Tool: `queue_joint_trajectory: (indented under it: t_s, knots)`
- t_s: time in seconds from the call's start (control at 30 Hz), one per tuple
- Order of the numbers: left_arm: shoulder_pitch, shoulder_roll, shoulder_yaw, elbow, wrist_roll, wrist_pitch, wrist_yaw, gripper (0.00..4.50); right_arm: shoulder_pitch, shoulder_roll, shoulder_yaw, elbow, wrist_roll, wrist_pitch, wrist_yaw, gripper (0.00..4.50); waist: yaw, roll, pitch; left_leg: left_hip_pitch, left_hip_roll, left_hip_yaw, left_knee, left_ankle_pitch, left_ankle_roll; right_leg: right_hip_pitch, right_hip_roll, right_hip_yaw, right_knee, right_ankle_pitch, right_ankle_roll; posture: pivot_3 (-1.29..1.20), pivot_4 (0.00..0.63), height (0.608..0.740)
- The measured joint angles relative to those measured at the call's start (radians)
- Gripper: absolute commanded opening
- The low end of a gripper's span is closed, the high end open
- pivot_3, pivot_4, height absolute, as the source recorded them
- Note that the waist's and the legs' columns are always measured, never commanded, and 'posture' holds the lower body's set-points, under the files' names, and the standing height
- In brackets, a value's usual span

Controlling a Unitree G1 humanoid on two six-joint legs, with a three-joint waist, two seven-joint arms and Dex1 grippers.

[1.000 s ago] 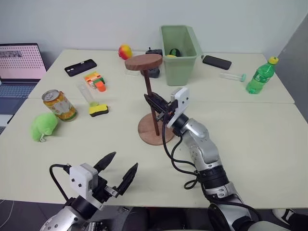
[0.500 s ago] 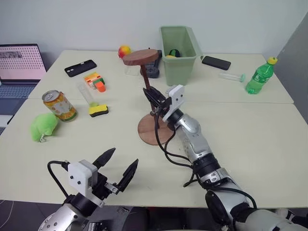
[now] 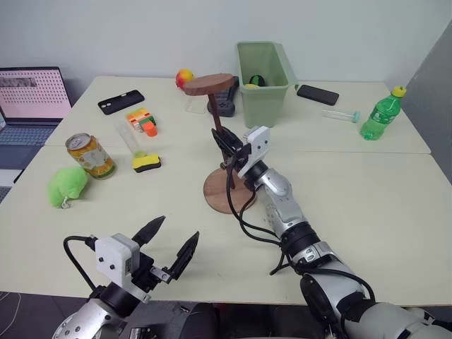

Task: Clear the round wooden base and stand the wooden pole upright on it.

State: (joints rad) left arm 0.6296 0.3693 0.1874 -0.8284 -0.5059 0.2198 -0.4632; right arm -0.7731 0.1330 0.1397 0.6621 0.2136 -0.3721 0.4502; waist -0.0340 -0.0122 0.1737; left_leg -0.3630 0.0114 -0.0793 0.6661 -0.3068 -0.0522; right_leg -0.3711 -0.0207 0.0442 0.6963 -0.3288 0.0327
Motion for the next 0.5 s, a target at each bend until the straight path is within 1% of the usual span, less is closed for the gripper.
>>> queue_joint_trajectory:
  t_s: [0.5]
  knots:
    - [-0.015, 0.001, 0.007, -0.004, -0.003, 0.013, 0.002, 4.50, -0.035, 0.001, 0.003, 0.073, 0.011, -0.038, -0.018, 0.20, 0.002, 0.000, 0.000, 0.000, 0.000, 0.000, 0.000, 0.000, 0.000, 0.000, 0.000, 0.000, 0.000, 0.000, 0.000, 0.00, 0.150, 0.740]
